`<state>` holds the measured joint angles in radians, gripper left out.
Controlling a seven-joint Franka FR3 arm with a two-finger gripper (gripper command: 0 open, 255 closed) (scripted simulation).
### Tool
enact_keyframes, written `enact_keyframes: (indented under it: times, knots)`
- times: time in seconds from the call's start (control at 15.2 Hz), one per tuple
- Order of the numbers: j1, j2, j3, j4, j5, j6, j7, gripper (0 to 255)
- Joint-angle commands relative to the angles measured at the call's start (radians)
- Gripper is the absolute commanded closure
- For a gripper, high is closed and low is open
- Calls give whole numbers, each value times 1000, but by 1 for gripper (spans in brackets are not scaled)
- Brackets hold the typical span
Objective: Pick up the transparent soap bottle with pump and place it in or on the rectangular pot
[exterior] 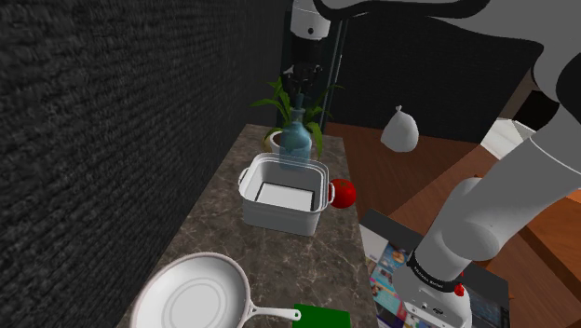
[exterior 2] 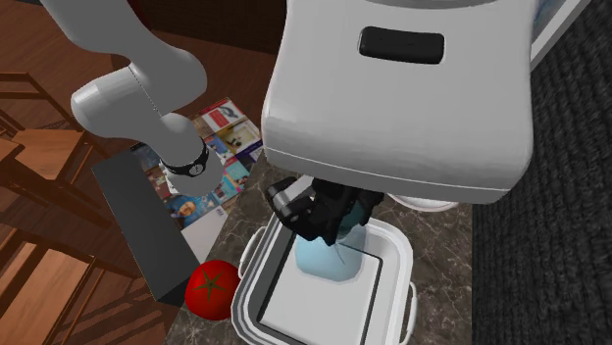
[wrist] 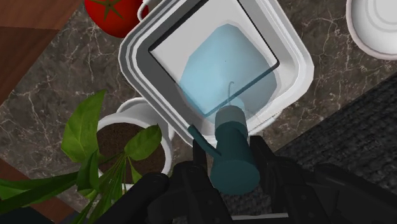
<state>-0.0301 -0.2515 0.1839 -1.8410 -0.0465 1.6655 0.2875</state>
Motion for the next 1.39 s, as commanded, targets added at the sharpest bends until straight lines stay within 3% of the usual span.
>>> enact_keyframes:
  times: [0.0,0.66,1.19,1.25,1.32]
  knots:
    - [1,-7,0,-33,1,27,2,255]
    - [3,-23,1,-182,3,160,9,255]
    - [3,-23,1,-182,3,160,9,255]
    - [3,-23,1,-182,3,160,9,0]
    - [3,-23,1,-182,3,160,10,0]
